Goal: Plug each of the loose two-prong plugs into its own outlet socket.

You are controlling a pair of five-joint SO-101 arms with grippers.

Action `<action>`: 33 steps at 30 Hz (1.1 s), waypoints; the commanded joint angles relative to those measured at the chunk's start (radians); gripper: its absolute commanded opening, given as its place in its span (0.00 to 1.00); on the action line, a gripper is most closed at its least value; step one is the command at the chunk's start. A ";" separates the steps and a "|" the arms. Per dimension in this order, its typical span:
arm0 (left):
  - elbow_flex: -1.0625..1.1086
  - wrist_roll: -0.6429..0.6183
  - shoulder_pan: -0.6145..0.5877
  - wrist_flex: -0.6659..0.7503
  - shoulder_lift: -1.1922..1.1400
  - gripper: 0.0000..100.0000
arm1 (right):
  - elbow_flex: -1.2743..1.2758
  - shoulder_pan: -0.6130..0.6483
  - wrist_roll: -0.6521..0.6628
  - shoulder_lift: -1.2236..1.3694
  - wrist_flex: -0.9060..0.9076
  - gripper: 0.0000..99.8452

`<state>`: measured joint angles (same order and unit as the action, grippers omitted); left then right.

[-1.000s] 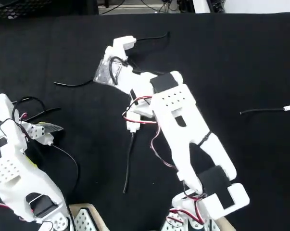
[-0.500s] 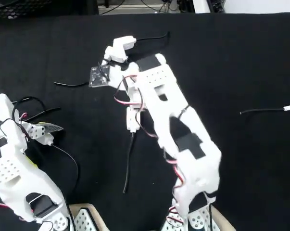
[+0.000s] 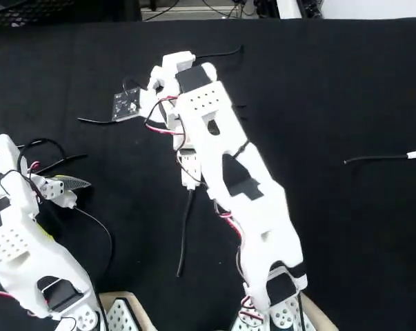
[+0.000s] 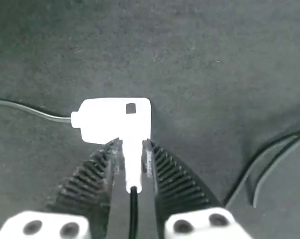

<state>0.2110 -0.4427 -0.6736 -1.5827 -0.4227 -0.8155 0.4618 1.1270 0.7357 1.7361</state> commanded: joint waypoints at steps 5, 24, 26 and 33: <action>-0.001 0.003 0.013 0.009 0.054 0.54 | -0.058 0.009 0.008 0.010 0.025 0.01; 0.001 0.003 0.047 0.009 0.054 0.54 | -0.008 -0.068 0.003 -0.035 0.029 0.01; 0.001 0.003 0.047 0.009 0.054 0.54 | 0.028 -0.061 0.003 -0.044 0.029 0.01; 0.001 0.003 0.045 0.009 0.054 0.54 | 0.093 -0.048 0.003 -0.044 0.025 0.01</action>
<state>0.2110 -0.4427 -0.6368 -1.5827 -0.4227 -0.7342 0.3943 1.1270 0.7419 1.7361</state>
